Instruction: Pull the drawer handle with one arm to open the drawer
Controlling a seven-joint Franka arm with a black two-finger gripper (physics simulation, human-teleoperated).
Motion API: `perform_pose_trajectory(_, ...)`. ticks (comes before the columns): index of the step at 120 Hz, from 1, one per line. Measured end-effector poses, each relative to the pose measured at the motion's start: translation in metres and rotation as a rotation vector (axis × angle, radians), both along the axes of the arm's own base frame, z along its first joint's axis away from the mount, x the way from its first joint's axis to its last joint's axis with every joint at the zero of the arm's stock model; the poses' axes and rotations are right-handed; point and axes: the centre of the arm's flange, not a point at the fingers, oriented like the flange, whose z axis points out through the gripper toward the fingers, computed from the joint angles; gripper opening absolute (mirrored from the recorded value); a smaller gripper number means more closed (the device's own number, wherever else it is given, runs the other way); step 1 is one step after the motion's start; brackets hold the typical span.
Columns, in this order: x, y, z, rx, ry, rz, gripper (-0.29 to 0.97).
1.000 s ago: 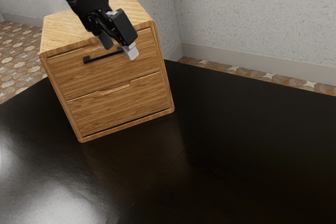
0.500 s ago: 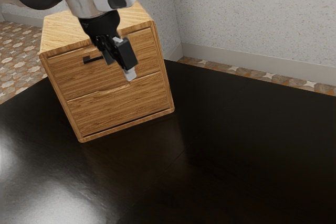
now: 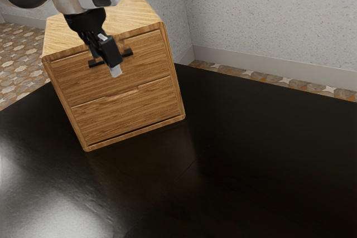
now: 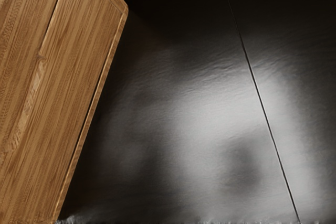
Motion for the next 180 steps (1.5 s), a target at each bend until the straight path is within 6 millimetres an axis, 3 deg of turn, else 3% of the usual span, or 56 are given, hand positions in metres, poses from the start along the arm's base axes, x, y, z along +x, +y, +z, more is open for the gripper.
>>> perform_pose_trajectory(27, -0.007, 0.042, 0.009, 0.024, -0.026, 0.034, 0.68)
perform_pose_trajectory(61, 0.010, 0.096, -0.017, 0.055, -0.021, 0.073, 0.68)
perform_pose_trajectory(91, 0.018, 0.076, -0.015, 0.066, -0.039, 0.004, 0.68)
perform_pose_trajectory(112, 0.007, 0.108, -0.012, 0.070, -0.040, 0.051, 0.68)
perform_pose_trajectory(121, 0.011, 0.119, -0.020, 0.068, -0.034, 0.059, 0.68)
perform_pose_trajectory(145, 0.030, 0.097, -0.033, 0.064, -0.030, -0.005, 0.68)
perform_pose_trajectory(180, 0.046, 0.102, -0.045, 0.060, -0.059, -0.029, 0.68)
